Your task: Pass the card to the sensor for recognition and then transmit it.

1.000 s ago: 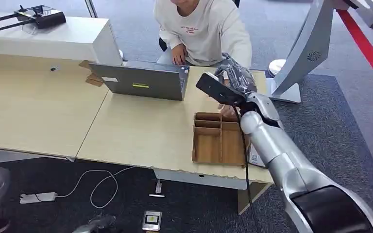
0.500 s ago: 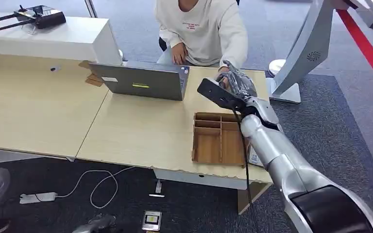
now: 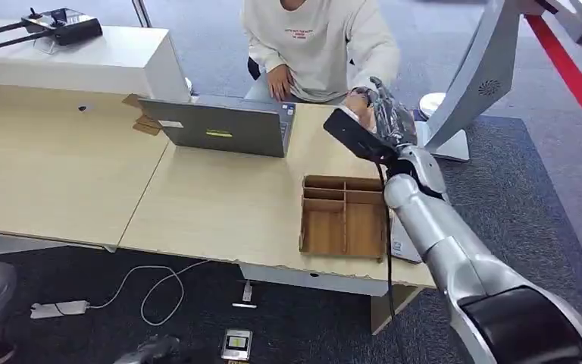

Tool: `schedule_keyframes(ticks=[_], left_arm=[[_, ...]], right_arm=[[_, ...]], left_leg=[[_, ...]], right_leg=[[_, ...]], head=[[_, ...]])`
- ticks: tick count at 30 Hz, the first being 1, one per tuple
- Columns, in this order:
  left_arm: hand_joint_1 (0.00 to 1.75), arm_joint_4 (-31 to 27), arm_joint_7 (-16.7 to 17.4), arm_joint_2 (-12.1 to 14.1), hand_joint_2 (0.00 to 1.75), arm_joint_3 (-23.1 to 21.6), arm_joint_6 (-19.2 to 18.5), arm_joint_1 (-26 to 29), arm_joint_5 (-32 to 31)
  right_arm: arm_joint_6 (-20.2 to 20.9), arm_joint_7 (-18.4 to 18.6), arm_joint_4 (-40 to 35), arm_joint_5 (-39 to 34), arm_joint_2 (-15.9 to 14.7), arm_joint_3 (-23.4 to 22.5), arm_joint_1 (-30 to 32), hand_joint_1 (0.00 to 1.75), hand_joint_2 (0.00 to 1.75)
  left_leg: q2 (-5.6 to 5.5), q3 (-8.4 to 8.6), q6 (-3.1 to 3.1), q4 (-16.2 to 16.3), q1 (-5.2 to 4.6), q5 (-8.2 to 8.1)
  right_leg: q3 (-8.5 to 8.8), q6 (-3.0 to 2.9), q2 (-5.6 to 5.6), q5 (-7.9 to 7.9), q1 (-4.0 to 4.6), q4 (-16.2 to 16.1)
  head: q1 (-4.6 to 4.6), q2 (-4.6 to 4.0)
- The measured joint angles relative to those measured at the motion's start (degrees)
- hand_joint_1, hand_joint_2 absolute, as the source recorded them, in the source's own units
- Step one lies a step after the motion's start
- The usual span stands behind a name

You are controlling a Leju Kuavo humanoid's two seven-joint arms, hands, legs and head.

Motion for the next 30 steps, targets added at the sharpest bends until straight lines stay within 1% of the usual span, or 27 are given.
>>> schedule_keyframes(ticks=[2,7,11,12,13,15,17,21,23,26,28,30], left_arm=[[0.00,0.00,0.07,0.02,0.00,0.00,0.13,0.17,0.37],[0.00,0.02,0.20,0.33,0.00,0.02,0.63,0.94,1.20],[0.00,0.02,0.35,0.55,0.00,0.09,1.12,1.51,1.95],[0.00,0.02,0.39,0.61,0.00,0.11,1.20,1.66,2.16],[0.00,0.02,0.44,0.68,0.00,0.15,1.36,1.86,2.45],[0.00,0.02,0.55,0.81,0.00,0.24,1.92,2.57,3.28],[0.00,0.02,0.94,1.14,0.00,0.48,3.14,3.81,4.81],[0.00,0.02,1.31,1.31,0.00,1.75,4.88,5.35,7.21],[0.00,0.02,1.62,1.31,0.00,2.16,5.49,6.03,7.98],[0.00,0.04,1.90,1.31,0.00,3.12,6.08,7.08,8.63],[0.00,0.04,2.08,1.29,0.00,3.32,6.56,7.19,8.90],[0.00,0.04,2.27,1.18,0.00,4.05,7.02,7.43,9.31]], right_arm=[[-1.60,-0.35,-0.64,-0.85,-1.25,-0.59,0.03,0.00,1.75],[-5.95,-0.15,-3.85,-2.21,-5.99,-2.82,1.45,0.00,1.75],[-7.95,2.36,-7.15,-2.60,-10.52,-5.23,4.79,0.00,1.75],[-8.26,3.28,-8.04,-2.91,-12.32,-6.18,5.84,0.00,1.75],[-8.50,3.92,-8.66,-3.15,-13.49,-6.87,6.91,0.00,1.75],[-9.11,5.69,-9.82,-3.34,-17.06,-8.84,10.13,0.00,1.75],[-10.00,7.04,-10.32,-3.50,-21.45,-11.69,14.50,0.00,1.75],[-11.41,9.20,-9.61,-2.71,-27.41,-15.67,22.66,0.00,1.75],[-12.15,8.57,-7.38,-2.49,-29.73,-17.34,25.97,0.00,1.75],[-12.57,7.26,-4.44,-3.63,-31.60,-19.58,30.71,0.00,1.75],[-11.95,7.63,-2.40,-4.00,-32.28,-20.46,32.89,0.00,1.75],[-10.99,8.83,0.04,-3.78,-32.74,-21.42,35.41,0.00,1.75]], left_leg=[[0.01,0.01,0.00,0.00,-0.02,0.00],[0.00,0.04,0.01,0.03,-0.04,0.01],[-0.03,0.04,0.03,0.05,-0.05,-0.02],[-0.05,0.06,0.03,0.06,-0.05,-0.02],[-0.04,0.08,0.04,0.07,-0.04,-0.03],[-0.13,0.12,0.09,0.08,0.00,-0.07],[-0.18,0.11,0.12,0.07,0.01,-0.11],[-0.12,0.08,0.19,0.07,-0.04,-0.23],[-0.16,0.10,0.21,0.07,-0.02,-0.25],[-0.10,0.06,0.20,0.06,-0.03,-0.26],[-0.11,0.07,0.20,0.05,0.01,-0.26],[-0.14,0.04,0.20,0.04,0.02,-0.25]], right_leg=[[0.00,0.00,0.00,0.00,0.00,0.00],[0.01,0.02,-0.01,0.02,-0.01,-0.04],[0.02,0.03,0.00,0.02,-0.06,-0.06],[0.00,0.03,-0.01,0.02,-0.08,-0.08],[0.00,0.03,-0.01,0.02,-0.08,-0.11],[0.15,0.06,-0.12,-0.01,-0.05,-0.17],[0.22,0.07,-0.18,-0.03,-0.03,-0.21],[0.18,0.08,-0.11,-0.05,-0.05,-0.24],[0.23,0.14,-0.13,-0.10,-0.04,-0.27],[0.17,0.13,-0.10,-0.09,-0.05,-0.27],[0.18,0.12,-0.08,-0.10,-0.03,-0.27],[0.22,0.12,-0.13,-0.13,0.00,-0.27]], head=[[0.00,0.00],[0.00,0.00],[0.02,0.00],[-0.04,0.00],[-0.02,0.00],[0.00,0.00],[0.02,0.00],[-0.02,0.00],[0.00,0.00],[-0.02,0.00],[-0.02,0.00],[0.00,0.00]])
